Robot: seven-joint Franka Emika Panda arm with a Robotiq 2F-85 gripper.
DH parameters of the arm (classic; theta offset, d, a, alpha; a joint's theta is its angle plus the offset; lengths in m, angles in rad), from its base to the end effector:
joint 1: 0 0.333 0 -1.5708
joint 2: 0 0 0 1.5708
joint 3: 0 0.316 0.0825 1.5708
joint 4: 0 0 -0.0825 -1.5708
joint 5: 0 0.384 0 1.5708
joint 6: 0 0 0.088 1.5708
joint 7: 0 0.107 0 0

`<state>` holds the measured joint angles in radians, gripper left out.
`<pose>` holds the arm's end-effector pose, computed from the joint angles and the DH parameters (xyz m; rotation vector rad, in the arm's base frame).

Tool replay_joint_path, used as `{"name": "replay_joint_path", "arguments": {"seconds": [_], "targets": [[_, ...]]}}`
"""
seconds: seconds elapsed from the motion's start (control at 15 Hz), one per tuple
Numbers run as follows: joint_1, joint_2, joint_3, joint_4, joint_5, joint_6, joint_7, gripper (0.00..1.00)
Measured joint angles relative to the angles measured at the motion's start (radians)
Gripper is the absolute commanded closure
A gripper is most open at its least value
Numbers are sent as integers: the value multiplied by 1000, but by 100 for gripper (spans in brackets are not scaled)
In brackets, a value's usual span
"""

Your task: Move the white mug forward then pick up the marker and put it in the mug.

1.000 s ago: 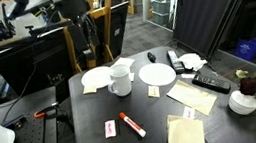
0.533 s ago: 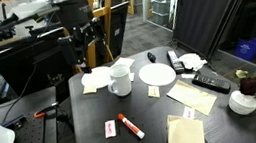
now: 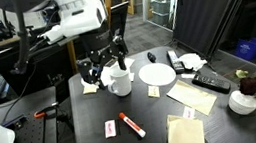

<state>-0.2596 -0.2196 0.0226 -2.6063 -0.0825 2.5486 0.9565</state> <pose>0.4269 -0.1022 0.3448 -2.6412 1.6724 -0.2681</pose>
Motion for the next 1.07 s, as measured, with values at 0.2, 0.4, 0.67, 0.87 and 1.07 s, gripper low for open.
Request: {"name": "replay_joint_path", "arguments": {"seconds": [0.2, 0.4, 0.67, 0.87, 1.07], "targets": [[-3, 90, -6, 33, -39, 20, 89, 0], [2, 158, -27, 61, -86, 19, 159, 0], [26, 239, -68, 96, -118, 19, 213, 0], [53, 300, -101, 120, -132, 24, 232, 0], [85, 357, -135, 132, -132, 52, 233, 0]]}}
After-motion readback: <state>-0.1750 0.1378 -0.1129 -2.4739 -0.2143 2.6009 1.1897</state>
